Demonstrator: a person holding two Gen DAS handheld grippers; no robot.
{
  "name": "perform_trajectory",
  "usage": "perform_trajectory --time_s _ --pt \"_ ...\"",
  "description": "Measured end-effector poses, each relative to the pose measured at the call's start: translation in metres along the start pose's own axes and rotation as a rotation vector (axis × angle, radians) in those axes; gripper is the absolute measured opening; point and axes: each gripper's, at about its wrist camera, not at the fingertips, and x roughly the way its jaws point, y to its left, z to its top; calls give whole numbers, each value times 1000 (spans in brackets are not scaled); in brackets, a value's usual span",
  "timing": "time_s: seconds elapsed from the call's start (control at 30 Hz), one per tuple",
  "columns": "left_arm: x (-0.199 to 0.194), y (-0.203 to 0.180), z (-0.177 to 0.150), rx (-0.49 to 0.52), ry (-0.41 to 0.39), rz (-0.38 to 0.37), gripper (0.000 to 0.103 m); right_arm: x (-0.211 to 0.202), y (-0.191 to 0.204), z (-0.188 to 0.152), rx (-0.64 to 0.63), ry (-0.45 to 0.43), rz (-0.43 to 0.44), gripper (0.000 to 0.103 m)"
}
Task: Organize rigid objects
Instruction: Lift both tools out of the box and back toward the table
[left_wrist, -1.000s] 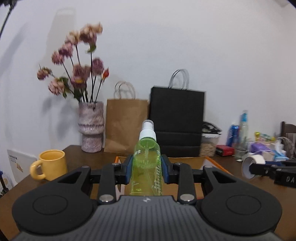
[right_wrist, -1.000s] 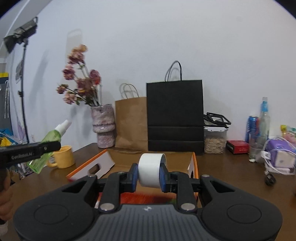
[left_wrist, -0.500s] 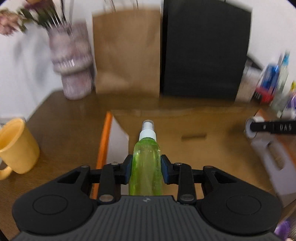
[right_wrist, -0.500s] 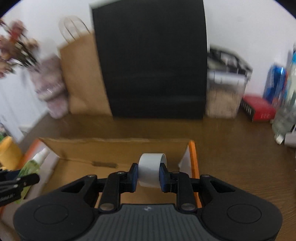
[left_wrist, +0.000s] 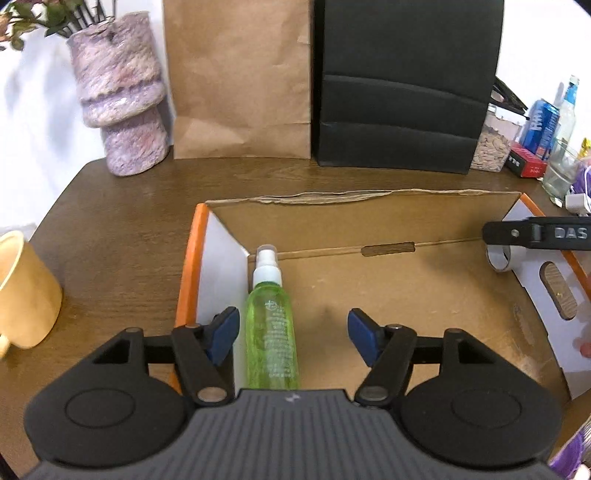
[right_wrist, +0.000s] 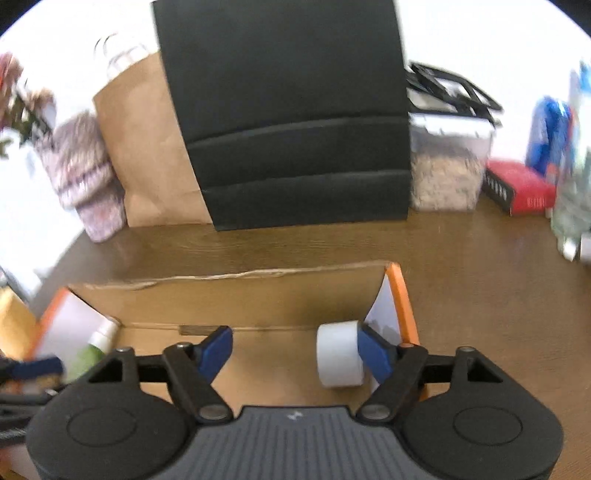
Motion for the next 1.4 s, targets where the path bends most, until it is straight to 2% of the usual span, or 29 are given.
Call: perform_trajectory --time_s 0.03,0.07,0.17,0.33,0.47,0.63,0.8,0.87,0.97,1.07,1.23,1.4 --pt "-5 1 1 -11 -8 1 74 -6 0 0 12 -1 -1 75" --pt "-13 1 1 -21 -15 5 83 -17 2 1 11 -19 -9 76" --pt "-44 1 1 -13 -56 19 84 -53 4 3 23 -75 -7 83" --pt "-107 8 -1 -28 -130 28 90 -115 7 -3 43 -132 16 84" --pt "-161 6 -18 -5 -235 69 94 -154 10 -21 21 -160 11 85" --pt "-222 -3 -55 37 -389 91 98 -202 21 -52 -37 -215 13 85" --pt "-266 -14 -104 45 -519 67 102 -248 34 -103 -67 -273 78 92" --pt "-284 -16 -131 28 -604 41 103 -264 36 -128 -71 -306 91 92" --pt "-305 -18 -169 32 -744 0 103 -290 42 -168 -123 -406 74 94" --pt "-322 -17 -204 -9 -832 -12 103 -314 46 -213 -198 -542 53 96" --pt "-333 -13 -258 -57 -887 -26 103 -342 46 -284 -259 -714 71 96" --pt "-328 -19 -300 -29 -898 54 103 -357 48 -331 -257 -799 32 101"
